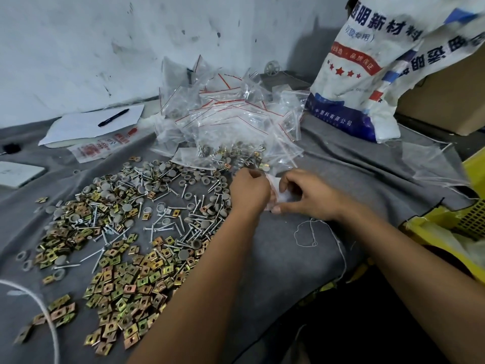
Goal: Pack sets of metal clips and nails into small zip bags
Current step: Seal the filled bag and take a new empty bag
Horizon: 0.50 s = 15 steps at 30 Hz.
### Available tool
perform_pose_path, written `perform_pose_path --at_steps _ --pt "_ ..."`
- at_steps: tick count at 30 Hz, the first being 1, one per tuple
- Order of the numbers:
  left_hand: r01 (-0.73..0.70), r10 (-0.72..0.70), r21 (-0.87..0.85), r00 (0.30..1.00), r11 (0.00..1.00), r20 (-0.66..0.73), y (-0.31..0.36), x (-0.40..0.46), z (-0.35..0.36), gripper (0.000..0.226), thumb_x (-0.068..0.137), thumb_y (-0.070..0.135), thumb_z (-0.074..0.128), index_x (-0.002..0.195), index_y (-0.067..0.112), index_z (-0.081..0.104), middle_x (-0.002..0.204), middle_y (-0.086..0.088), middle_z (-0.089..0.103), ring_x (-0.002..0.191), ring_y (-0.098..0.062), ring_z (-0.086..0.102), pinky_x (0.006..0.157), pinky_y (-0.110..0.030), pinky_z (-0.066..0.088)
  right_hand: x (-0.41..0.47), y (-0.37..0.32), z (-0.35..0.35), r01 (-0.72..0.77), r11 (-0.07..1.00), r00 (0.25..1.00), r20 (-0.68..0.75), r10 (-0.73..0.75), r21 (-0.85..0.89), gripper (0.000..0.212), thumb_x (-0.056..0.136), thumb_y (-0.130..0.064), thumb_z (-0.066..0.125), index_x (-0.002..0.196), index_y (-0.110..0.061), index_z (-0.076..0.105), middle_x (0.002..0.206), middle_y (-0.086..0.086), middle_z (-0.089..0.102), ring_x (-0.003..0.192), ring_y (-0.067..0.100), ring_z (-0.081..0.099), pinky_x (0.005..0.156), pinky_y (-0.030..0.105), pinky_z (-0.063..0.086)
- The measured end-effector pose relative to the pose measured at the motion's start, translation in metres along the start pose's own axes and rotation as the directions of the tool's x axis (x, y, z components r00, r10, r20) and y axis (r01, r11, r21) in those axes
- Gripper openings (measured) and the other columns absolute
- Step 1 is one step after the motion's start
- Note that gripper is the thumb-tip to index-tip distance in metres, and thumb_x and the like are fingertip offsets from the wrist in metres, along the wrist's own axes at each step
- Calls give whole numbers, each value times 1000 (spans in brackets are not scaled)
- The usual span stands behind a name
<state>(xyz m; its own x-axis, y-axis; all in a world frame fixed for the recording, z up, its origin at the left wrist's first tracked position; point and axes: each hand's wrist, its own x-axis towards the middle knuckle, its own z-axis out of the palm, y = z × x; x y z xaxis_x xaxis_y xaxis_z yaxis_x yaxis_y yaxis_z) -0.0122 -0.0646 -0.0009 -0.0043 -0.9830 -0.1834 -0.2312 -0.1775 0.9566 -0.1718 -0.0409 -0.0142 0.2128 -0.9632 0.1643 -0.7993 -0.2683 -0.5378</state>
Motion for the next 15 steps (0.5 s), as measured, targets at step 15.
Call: perform_pose_path --at_steps 15 --pt "-39 44 34 987 999 -152 -1 -5 7 8 95 22 61 101 18 57 105 -8 71 92 -23 69 69 -32 48 -11 -15 7 -58 995 912 -402 86 82 42 78 -30 89 54 -14 59 53 4 57 50 11 45 52 31 36"
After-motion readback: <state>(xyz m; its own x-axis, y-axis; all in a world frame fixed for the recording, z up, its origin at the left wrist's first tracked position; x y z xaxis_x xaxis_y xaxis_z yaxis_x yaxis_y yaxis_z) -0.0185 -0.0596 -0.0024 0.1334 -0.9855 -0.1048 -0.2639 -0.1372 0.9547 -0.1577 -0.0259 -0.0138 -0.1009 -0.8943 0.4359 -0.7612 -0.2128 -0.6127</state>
